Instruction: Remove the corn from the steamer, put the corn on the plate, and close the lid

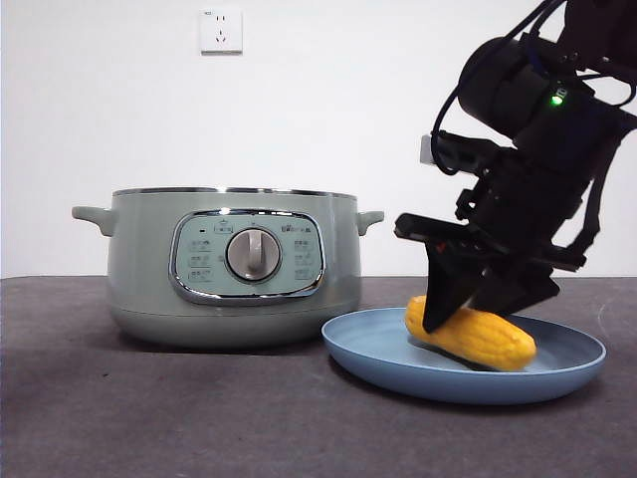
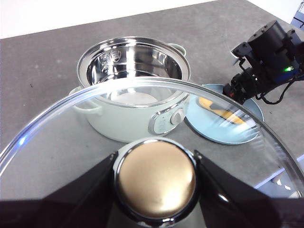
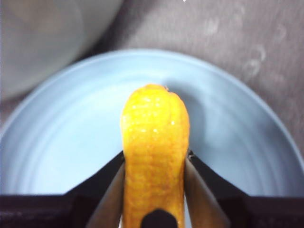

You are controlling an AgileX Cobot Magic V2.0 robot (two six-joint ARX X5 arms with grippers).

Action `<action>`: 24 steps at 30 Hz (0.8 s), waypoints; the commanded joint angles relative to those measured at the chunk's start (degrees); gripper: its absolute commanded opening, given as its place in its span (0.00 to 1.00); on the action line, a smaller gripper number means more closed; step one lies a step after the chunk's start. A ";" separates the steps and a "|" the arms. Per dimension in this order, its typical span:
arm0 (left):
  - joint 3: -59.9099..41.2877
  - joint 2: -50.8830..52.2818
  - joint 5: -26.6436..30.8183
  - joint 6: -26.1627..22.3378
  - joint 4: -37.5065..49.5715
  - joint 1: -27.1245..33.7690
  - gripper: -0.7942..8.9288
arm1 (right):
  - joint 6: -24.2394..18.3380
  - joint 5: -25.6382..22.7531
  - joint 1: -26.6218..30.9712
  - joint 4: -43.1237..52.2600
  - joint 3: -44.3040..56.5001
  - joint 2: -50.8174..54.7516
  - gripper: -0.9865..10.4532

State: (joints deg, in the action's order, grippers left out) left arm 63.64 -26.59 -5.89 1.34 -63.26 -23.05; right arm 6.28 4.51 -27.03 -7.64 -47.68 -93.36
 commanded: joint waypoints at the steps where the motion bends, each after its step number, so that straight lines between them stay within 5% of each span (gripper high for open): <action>1: 0.37 0.55 -0.11 0.20 3.43 -0.11 0.07 | 0.63 -0.07 -0.17 -0.26 1.53 -0.42 0.07; 6: 0.37 0.52 -0.13 0.61 4.44 -0.11 0.07 | 0.81 0.07 -0.13 -0.55 1.55 -0.42 0.13; 13: 0.37 -0.48 -0.13 0.59 7.08 -0.11 0.07 | 0.79 0.09 -0.13 -0.57 1.55 0.39 0.59; 24: 0.37 -8.22 -0.44 0.00 14.49 -0.11 0.07 | 0.81 0.07 -0.13 -4.39 1.53 15.52 0.61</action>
State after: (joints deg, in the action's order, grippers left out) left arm 63.64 -34.79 -6.02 1.52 -52.38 -23.05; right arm 6.87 4.54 -27.03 -11.38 -46.44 -79.83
